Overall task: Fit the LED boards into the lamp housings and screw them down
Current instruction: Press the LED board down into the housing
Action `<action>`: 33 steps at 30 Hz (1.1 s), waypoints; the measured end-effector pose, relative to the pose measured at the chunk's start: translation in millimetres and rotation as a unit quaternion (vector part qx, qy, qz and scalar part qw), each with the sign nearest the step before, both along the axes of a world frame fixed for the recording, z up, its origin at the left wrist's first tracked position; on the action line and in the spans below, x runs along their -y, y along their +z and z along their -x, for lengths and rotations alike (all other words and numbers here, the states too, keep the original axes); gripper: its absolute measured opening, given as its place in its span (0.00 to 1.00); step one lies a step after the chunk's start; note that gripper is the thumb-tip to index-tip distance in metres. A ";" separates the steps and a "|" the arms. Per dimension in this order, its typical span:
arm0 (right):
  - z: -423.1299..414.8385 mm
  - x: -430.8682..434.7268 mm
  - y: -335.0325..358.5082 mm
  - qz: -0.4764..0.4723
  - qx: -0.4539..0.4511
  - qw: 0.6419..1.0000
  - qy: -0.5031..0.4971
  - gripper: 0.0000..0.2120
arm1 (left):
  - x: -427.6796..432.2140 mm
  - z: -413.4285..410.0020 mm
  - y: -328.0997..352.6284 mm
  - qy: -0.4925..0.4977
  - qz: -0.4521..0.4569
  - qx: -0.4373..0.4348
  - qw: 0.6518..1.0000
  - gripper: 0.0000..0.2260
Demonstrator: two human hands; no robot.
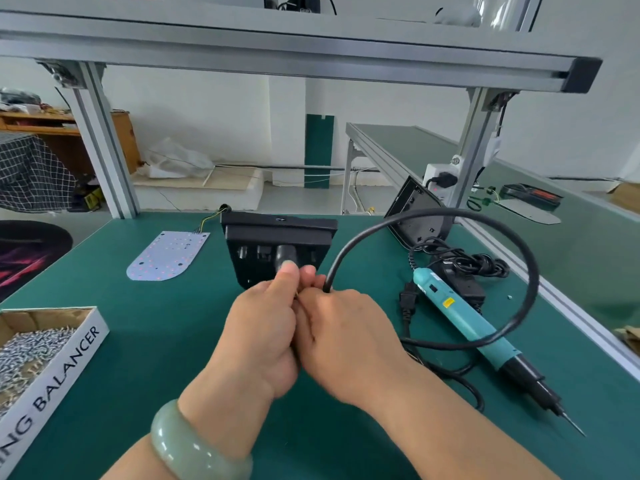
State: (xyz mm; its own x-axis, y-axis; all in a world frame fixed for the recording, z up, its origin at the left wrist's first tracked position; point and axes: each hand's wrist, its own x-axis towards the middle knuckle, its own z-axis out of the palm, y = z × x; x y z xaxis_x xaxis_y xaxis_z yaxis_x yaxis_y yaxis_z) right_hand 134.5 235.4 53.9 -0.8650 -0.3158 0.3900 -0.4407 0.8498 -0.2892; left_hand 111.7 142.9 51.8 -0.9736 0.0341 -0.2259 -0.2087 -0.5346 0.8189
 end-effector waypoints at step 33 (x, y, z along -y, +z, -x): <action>15.0 -28.9 -7.7 0.579 0.141 0.802 -0.042 0.07 | 40.9 -3.1 -5.3 0.107 0.551 -0.384 0.733 0.12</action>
